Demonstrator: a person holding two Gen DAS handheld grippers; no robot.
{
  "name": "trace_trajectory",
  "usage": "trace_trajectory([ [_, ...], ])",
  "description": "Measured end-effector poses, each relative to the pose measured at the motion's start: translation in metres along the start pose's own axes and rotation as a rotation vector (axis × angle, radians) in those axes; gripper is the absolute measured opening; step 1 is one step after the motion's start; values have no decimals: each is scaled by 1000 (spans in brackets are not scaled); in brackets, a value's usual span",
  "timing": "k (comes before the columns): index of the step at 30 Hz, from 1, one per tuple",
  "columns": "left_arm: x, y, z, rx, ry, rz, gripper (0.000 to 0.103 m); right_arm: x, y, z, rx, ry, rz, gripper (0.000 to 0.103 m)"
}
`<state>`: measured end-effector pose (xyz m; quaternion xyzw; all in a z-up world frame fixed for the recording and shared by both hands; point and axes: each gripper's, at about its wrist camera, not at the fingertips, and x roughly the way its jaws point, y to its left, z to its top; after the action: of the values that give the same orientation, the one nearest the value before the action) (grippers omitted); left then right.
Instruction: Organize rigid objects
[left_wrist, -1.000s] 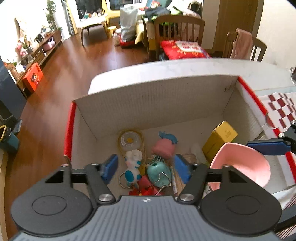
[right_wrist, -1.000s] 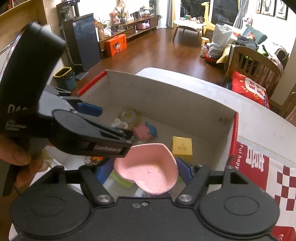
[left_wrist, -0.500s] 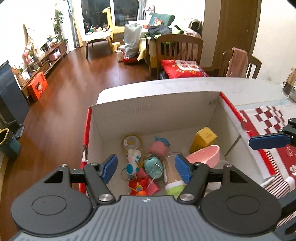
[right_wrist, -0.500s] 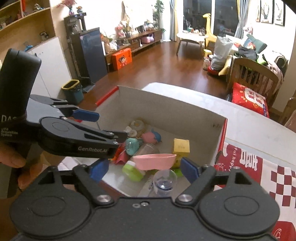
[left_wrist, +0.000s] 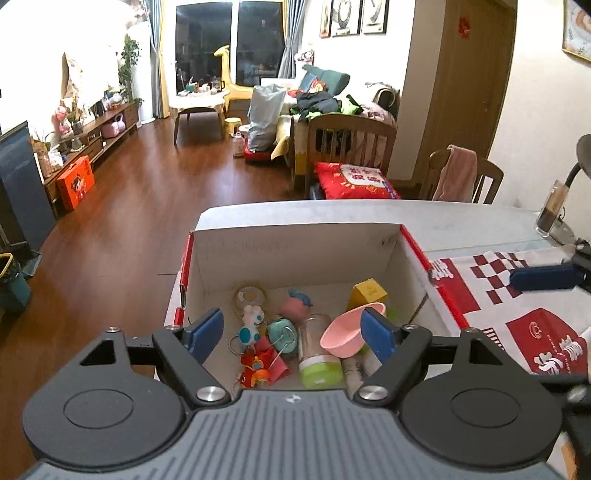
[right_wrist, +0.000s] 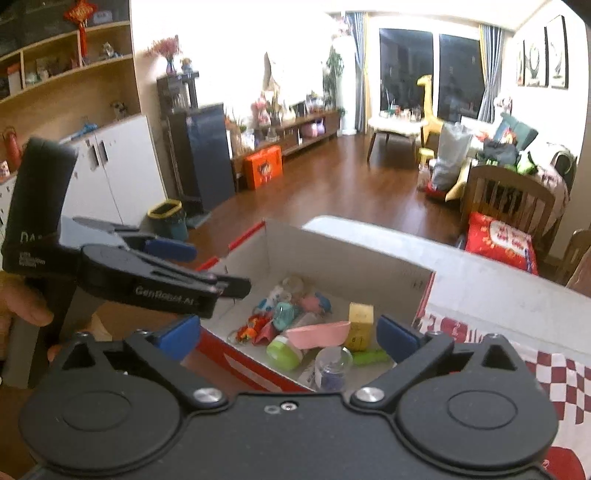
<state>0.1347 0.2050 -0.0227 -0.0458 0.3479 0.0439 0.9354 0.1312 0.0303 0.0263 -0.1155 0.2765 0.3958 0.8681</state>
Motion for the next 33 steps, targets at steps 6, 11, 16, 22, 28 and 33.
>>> trace_trajectory([
  [6, -18, -5, -10, -10, -25, -14, 92, -21, -13, -3, 63, -60, -17, 103],
  [11, -30, -8, -16, -40, -30, -30, 102, -29, -20, -9, 114, -78, -33, 103],
  [16, -42, -17, -24, -27, -55, 6, 103, -36, -20, -16, 141, -91, -22, 103],
  [22, -56, -24, -31, -36, -55, 30, 103, -41, -17, -24, 160, -96, -14, 103],
  [28, -67, -26, -35, -50, -63, 42, 103, -44, -17, -26, 170, -101, -9, 103],
  [33, -68, -28, -36, -53, -71, 48, 103, -44, -16, -28, 180, -98, -7, 103],
])
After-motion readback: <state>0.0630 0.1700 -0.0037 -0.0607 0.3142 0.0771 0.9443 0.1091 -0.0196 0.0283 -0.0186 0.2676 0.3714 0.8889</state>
